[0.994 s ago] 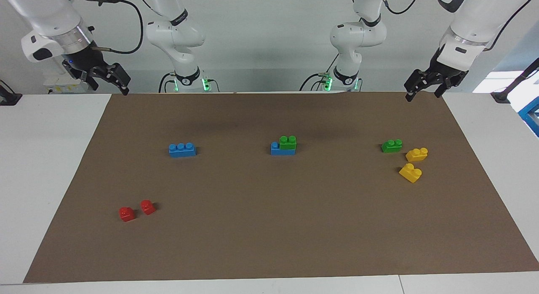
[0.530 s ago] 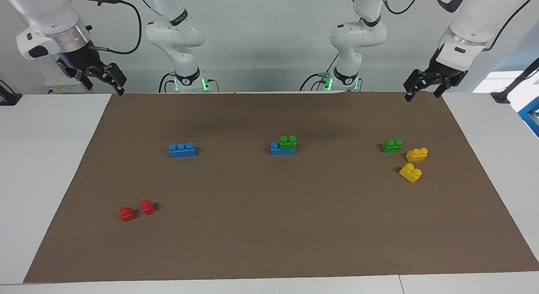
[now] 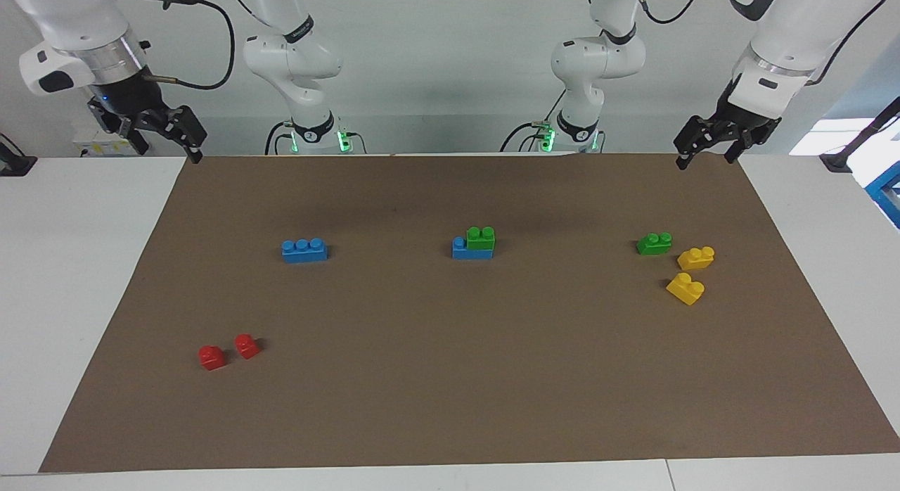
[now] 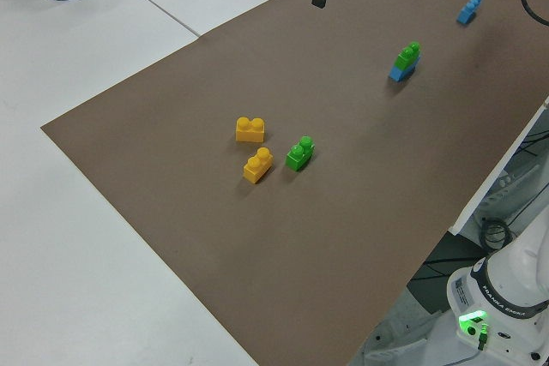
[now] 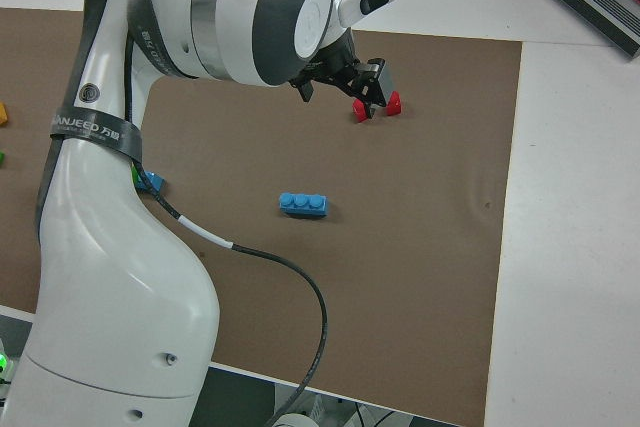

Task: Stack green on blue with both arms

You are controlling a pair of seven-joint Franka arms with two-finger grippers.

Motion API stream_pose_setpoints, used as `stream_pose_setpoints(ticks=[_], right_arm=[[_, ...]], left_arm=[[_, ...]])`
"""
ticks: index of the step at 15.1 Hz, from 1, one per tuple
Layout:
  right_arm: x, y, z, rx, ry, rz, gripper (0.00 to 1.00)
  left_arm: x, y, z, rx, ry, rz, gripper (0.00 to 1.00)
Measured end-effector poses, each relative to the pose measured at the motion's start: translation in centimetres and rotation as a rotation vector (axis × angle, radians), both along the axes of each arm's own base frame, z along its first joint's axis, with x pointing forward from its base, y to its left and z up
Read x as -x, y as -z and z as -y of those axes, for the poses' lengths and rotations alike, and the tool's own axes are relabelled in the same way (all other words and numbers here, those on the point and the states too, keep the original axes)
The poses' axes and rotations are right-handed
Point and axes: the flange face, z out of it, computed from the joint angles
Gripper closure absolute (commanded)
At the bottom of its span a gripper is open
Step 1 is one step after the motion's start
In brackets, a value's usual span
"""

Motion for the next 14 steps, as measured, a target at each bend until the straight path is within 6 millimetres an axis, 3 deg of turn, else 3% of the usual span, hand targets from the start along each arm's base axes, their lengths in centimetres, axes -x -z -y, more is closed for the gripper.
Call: stream_pose_setpoints(ticks=[14], right_arm=[[-0.05,-0.12,-0.47,0.0,-0.062,0.0,0.01]], left_arm=[[0.05,-0.08,0.05,0.0,0.001,0.001,0.0]])
